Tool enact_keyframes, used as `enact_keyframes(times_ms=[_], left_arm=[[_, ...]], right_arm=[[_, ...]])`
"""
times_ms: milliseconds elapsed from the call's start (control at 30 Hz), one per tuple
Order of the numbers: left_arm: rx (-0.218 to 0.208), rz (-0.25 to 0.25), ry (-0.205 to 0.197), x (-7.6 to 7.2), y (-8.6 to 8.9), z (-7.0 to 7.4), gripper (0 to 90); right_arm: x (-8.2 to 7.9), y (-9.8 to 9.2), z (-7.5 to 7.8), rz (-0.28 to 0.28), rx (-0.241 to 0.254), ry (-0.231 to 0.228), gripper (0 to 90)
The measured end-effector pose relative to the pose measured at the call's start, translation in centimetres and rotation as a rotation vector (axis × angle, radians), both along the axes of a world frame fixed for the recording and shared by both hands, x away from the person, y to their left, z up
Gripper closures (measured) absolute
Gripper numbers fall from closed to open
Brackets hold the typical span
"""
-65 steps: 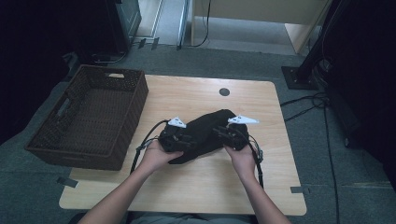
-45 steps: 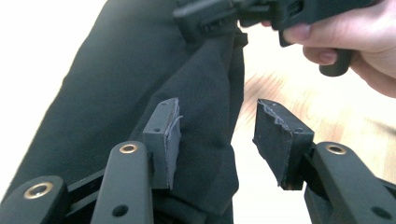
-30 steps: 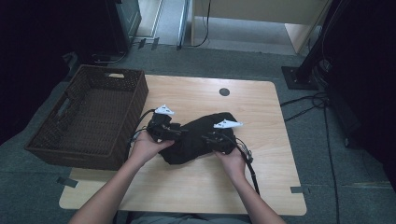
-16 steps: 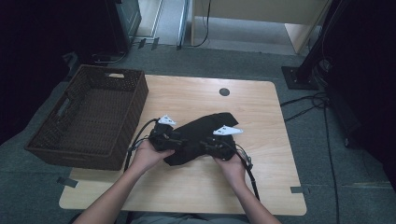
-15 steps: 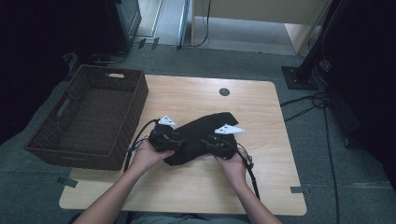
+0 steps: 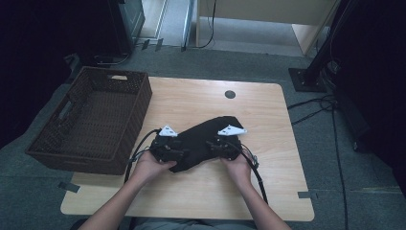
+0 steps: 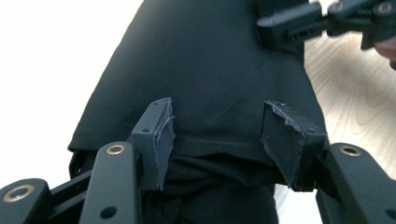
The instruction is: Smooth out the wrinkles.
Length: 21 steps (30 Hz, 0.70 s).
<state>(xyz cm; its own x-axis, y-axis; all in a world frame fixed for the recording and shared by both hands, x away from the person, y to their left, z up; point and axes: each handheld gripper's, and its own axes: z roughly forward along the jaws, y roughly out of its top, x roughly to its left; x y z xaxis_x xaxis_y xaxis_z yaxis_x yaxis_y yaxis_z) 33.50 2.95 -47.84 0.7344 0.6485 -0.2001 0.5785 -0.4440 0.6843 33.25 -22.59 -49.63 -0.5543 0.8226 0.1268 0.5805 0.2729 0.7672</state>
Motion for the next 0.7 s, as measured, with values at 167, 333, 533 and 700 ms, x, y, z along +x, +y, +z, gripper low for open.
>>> enact_keyframes(times_ms=[167,333,533,700], left_arm=[[-0.017,0.041,0.021,-0.1,0.8,-0.7,42.3],[0.012,0.038,-0.010,-0.5,0.5,-0.8,41.0],[-0.002,0.053,-0.012,-0.6,0.8,-0.9,41.0],[-0.061,0.061,0.024,-0.3,1.2,-0.1,38.1]], right_arm=[[-0.8,0.1,-0.9,-0.012,0.009,-0.017,56.7],[-1.4,0.1,-1.1,-0.014,0.013,-0.018,58.0],[-2.5,0.1,-1.1,0.013,0.019,-0.009,58.0],[-2.7,-0.6,-0.2,0.029,0.083,0.019,56.1]])
